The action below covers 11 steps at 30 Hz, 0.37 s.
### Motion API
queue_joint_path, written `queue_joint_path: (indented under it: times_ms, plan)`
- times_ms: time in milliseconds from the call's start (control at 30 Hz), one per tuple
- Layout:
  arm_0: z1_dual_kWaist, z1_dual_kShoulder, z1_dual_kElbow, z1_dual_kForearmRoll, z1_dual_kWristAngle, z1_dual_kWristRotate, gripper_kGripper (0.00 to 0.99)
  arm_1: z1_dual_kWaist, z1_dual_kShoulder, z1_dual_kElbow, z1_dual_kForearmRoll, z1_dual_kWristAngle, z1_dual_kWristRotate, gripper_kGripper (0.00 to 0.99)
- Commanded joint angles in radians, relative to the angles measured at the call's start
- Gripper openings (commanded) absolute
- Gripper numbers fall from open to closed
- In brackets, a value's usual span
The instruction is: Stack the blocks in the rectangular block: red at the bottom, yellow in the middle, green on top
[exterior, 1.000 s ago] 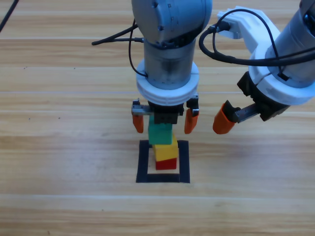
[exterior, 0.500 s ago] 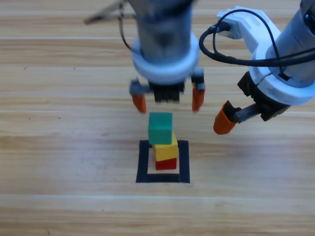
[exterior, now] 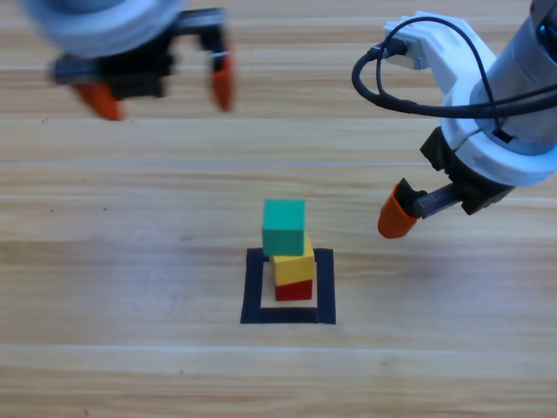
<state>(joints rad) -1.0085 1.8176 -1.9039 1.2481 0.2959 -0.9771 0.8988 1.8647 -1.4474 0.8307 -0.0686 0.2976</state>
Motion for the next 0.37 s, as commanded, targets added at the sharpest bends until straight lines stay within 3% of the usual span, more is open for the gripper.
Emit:
queue_joint_path:
  times_ms: [33,133,367]
  plan:
    - [-0.024,-0.38,0.488,-0.303,0.077,0.063,0.925,-0.018,0.05,-0.013,0.019,-0.016,-0.003,0.988]
    - [-0.022,-0.574,0.741,-0.458,0.097,0.15,0.927,-0.02,0.048,-0.013,0.019,-0.017,-0.003,0.988]
    - [-0.022,-0.719,0.964,-0.562,0.207,0.31,0.985,-0.02,0.05,-0.013,0.019,-0.028,-0.003,0.988]
